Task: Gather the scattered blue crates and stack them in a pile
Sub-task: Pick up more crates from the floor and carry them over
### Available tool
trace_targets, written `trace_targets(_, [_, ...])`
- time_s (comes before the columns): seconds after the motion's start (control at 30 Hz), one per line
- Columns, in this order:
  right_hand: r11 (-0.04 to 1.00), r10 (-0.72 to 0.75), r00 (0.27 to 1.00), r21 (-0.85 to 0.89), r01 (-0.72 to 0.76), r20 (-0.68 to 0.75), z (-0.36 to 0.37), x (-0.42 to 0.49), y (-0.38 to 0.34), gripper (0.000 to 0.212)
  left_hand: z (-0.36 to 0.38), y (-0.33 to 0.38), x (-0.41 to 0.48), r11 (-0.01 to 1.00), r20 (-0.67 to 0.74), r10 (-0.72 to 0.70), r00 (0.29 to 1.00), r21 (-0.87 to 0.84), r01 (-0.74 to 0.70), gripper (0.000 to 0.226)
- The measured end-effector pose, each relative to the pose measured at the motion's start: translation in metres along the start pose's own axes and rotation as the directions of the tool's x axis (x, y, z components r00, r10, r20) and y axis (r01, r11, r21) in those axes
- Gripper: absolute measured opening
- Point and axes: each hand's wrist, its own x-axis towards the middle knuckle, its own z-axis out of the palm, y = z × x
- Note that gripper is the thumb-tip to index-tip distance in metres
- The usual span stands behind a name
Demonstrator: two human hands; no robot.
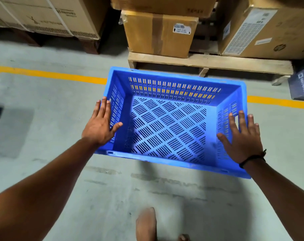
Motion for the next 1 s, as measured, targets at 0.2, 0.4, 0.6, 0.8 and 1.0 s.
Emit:
trace_targets(0.2, [0.999,0.009,1.000,0.033,-0.009,0.026,-0.003,0.004,0.000,0.085,0.004,-0.002,-0.016,1.000,0.016,-0.001,1.000,0.020,0.001,0.094])
trace_targets(0.4, [1.000,-0.008,0.999,-0.020,0.009,0.046,-0.008,0.003,-0.002,0.082,-0.002,0.001,-0.014,1.000,0.022,-0.008,1.000,-0.028,0.008,0.083])
trace_targets(0.6, [0.991,0.049,0.999,0.126,-0.048,-0.003,-0.047,-0.015,-0.034,0.077,-0.033,0.024,-0.026,0.991,-0.050,0.012,0.999,-0.131,-0.019,0.079])
trace_targets(0.8, [0.960,0.007,0.992,0.279,0.028,-0.125,-0.137,-0.070,-0.072,0.073,-0.113,0.082,-0.107,0.925,-0.054,-0.038,0.998,-0.381,0.015,0.081])
trace_targets(1.0, [0.912,-0.065,0.976,0.384,0.143,-0.209,-0.270,-0.131,-0.107,0.068,-0.219,0.102,-0.217,0.853,-0.076,-0.194,0.978,-0.505,0.130,0.066])
